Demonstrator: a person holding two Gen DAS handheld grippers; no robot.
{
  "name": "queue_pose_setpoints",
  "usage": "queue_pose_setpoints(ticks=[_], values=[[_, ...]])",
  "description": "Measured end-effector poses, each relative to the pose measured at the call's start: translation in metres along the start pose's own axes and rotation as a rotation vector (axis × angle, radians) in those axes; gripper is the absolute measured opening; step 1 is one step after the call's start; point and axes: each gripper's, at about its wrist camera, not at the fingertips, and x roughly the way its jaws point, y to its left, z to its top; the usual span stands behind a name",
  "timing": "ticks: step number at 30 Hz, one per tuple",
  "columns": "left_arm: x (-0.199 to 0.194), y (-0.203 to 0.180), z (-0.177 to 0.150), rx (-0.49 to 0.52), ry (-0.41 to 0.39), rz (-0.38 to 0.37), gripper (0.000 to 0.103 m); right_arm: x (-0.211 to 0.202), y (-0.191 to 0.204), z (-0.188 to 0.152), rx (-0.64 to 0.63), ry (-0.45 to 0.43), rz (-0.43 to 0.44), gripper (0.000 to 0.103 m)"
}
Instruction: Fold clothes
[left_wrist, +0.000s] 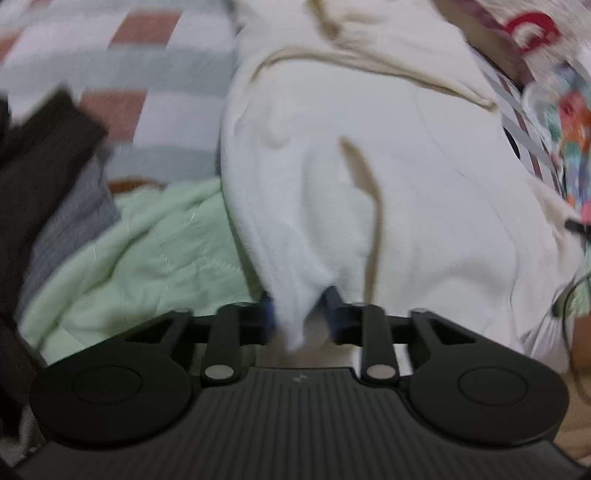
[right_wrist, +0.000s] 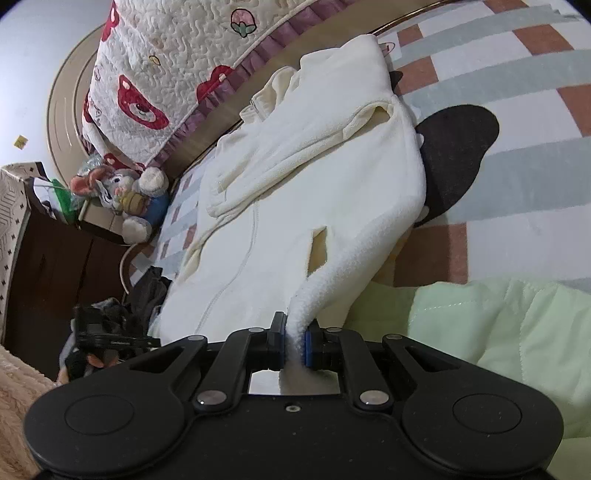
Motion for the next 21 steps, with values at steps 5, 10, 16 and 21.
queue_pose_setpoints(ticks=[5,10,16,21], values=[[-0.023,-0.005,0.007,-0.011,-0.137,-0.073,0.009,0.001,0.0,0.001,-0.008,-0.031,0.019,0.012],[-0.035,-0.016,0.022,-0.007,-0.274,-0.1,0.009,0.003,0.011,0.014,-0.051,-0.082,0.038,0.011],[-0.039,-0.038,0.041,0.047,-0.373,-0.038,0.008,-0.003,0.026,0.036,-0.088,-0.166,0.054,0.011],[-0.042,-0.045,0.058,0.102,-0.452,0.03,0.008,-0.003,0.027,0.06,-0.076,-0.232,0.028,0.011]])
